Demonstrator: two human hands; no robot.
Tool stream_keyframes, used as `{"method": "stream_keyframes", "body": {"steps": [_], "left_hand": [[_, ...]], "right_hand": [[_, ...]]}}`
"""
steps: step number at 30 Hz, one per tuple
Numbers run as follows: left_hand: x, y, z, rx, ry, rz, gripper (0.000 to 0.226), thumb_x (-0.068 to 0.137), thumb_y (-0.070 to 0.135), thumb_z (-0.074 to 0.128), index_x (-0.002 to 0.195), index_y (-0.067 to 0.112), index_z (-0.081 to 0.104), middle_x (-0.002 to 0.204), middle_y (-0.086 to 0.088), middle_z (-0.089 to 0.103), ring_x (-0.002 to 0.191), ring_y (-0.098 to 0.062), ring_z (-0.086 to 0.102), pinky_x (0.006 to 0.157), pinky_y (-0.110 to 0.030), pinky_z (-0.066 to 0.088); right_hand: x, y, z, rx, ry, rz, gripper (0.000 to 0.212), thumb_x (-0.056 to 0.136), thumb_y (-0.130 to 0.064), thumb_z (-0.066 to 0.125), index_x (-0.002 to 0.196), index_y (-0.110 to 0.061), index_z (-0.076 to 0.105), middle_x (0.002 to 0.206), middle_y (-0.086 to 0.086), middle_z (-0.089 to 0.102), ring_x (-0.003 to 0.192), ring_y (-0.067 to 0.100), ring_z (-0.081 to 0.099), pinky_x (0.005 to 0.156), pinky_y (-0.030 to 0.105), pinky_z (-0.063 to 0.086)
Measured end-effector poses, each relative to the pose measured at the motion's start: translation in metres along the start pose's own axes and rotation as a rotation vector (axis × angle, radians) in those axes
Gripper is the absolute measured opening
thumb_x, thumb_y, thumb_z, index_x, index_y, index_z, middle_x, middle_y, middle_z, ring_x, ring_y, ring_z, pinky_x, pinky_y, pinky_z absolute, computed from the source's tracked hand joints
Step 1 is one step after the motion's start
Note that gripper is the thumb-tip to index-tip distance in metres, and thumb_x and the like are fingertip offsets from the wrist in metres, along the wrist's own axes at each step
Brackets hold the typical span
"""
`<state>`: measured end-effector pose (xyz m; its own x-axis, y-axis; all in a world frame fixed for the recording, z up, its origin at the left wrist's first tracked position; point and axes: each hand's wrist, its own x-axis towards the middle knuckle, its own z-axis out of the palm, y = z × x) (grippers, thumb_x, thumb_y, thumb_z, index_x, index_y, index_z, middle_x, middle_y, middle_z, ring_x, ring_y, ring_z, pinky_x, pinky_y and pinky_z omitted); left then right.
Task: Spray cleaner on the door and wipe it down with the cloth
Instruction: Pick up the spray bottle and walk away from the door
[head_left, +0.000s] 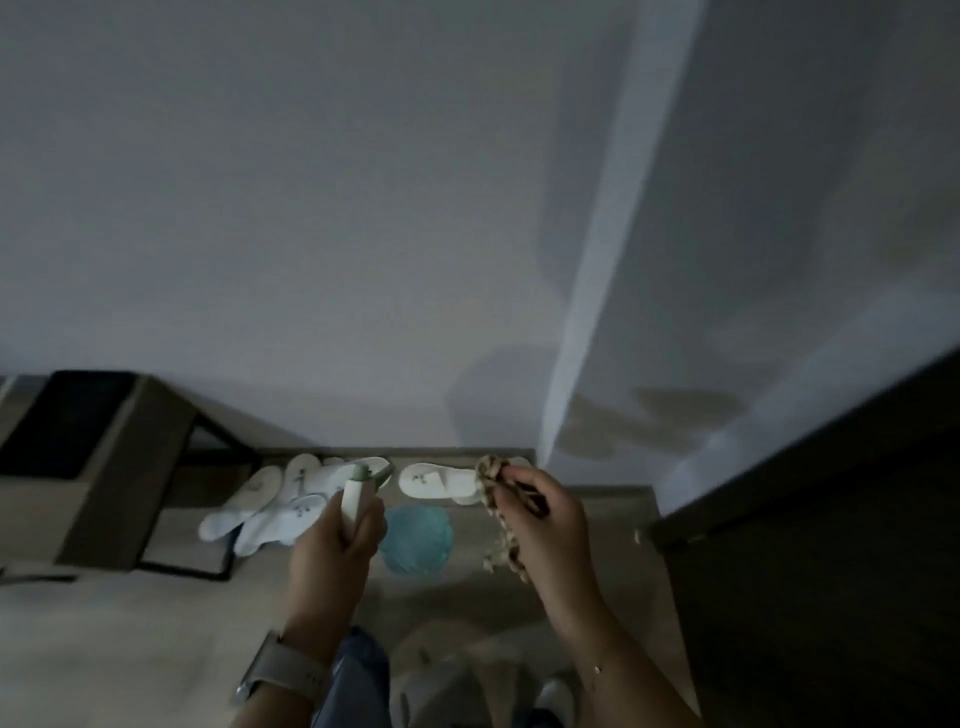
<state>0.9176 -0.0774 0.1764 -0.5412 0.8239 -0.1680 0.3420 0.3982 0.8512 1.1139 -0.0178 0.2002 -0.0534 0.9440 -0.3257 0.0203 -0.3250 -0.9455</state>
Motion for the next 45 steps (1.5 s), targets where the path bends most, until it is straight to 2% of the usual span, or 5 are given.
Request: {"method": "stream_keyframes", "body": {"steps": [11,24,32,40,45], "left_hand": [[0.050,-0.103,-0.246,-0.089,0.261,-0.107,0.018,0.087,0.040,0.063,0.079,0.024,0.065,0.060,0.000,0.066,0.060,-0.016,0.064,0.058,-0.036,0.051],[0.170,-0.240,-0.523,-0.057,0.349,-0.119,0.022,0.083,0.042,0.063,0.071,0.024,0.058,0.052,0.006,0.050,0.049,-0.007,0.044,0.051,-0.032,0.038],[0.327,-0.291,-0.618,0.036,0.212,-0.074,0.008,0.090,0.029,0.065,0.083,0.032,0.061,0.060,0.007,0.059,0.057,-0.001,0.057,0.050,-0.017,0.041],[0.471,-0.307,-0.655,0.094,0.069,-0.102,0.012,0.085,0.040,0.067,0.077,0.033,0.060,0.047,0.010,0.050,0.053,-0.009,0.054,0.048,-0.014,0.034],[0.541,-0.327,-0.629,0.038,-0.069,-0.121,0.025,0.083,0.047,0.064,0.096,0.027,0.072,0.066,0.001,0.065,0.065,-0.017,0.063,0.062,-0.041,0.054]], "right_hand": [[-0.022,-0.022,0.243,-0.237,-0.226,-0.139,0.017,0.085,-0.004,0.070,0.089,-0.020,0.070,0.079,-0.012,0.071,0.069,-0.007,0.065,0.059,0.007,0.048],[-0.033,0.001,0.589,-0.299,-0.434,-0.074,0.015,0.087,-0.010,0.069,0.093,-0.024,0.071,0.089,-0.008,0.074,0.088,0.010,0.069,0.077,0.027,0.054],[0.033,0.034,0.767,-0.214,-0.315,-0.040,0.018,0.088,0.000,0.065,0.092,-0.018,0.069,0.086,-0.011,0.071,0.076,-0.002,0.066,0.064,0.007,0.048],[0.098,0.052,0.878,-0.157,-0.057,0.145,0.012,0.087,-0.010,0.069,0.093,-0.020,0.072,0.089,-0.005,0.072,0.083,0.009,0.067,0.075,0.024,0.052],[0.143,0.091,0.907,-0.078,0.154,0.321,0.019,0.083,-0.010,0.074,0.101,-0.008,0.074,0.091,0.007,0.073,0.086,0.021,0.068,0.076,0.028,0.053]]}}
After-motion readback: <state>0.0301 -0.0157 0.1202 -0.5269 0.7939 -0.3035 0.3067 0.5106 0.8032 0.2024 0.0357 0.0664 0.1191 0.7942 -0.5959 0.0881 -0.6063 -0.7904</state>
